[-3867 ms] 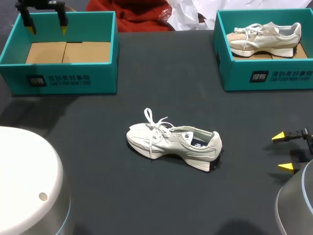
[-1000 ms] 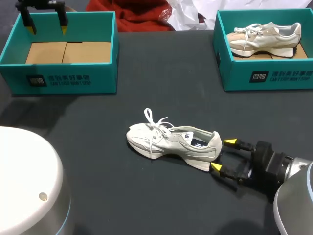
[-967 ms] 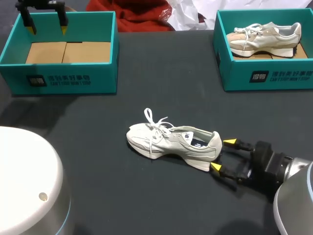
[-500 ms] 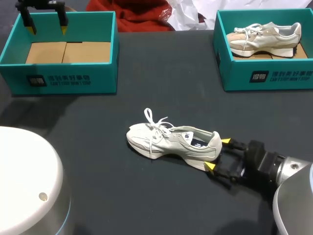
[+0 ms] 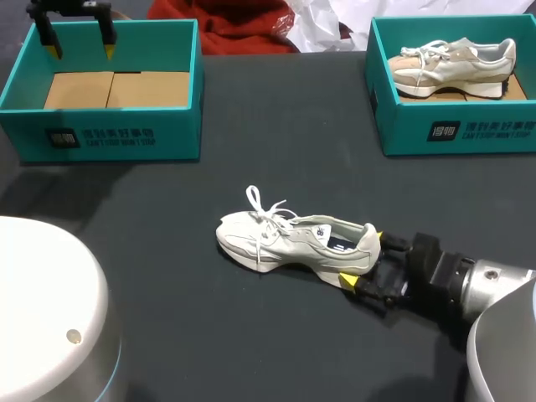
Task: Take the shoe out of the shoebox, open the shoe tongue, remove and reinsert the insole, then place the shoe into the shoebox
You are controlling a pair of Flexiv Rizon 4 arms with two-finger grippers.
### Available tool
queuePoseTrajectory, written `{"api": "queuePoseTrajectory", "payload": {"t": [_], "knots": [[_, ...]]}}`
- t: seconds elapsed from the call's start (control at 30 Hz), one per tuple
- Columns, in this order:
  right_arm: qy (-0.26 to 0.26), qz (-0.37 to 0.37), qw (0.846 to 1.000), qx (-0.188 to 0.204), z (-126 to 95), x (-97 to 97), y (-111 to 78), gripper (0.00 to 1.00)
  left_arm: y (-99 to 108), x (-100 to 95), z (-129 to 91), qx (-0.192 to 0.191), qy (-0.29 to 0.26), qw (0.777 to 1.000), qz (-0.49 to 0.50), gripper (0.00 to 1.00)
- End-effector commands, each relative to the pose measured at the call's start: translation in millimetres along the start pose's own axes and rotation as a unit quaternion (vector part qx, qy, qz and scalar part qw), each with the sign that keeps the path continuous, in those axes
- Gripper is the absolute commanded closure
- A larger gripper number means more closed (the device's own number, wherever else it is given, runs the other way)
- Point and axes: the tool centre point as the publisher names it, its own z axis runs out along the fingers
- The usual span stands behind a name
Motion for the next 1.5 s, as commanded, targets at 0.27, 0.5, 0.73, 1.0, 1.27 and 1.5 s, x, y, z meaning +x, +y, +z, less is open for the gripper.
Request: {"api": "queuePoseTrajectory", "payload": {"t": [0.27,0.5,0.73,1.0,1.27,1.5], "knots": [[-0.002,0.001,1.000,0.008,1.1,-0.5,0.7,0.00,-0.2,0.0,-0.2,0.000,0.000,1.000,0.000,0.00],[0.001,-0.005,1.000,0.010,-7.9,-3.5,2.4,0.00,-0.2,0.0,-0.2,0.000,0.000,1.000,0.000,0.00],[0.040,-0.009,0.999,0.006,-9.1,-7.3,0.9,0.00,-0.2,0.0,-0.2,0.000,0.000,1.000,0.000,0.00],[0.067,-0.012,0.998,0.011,-12.6,-10.1,-1.1,0.00,-0.2,0.0,-0.2,0.000,0.000,1.000,0.000,0.00],[0.101,-0.016,0.995,0.020,-2.0,-5.9,-0.4,0.00,-0.2,0.0,-0.2,0.000,0.000,1.000,0.000,0.00],[0.114,-0.015,0.993,0.020,5.5,-0.3,-1.2,0.00,-0.2,0.0,-0.2,0.000,0.000,1.000,0.000,0.00]]}}
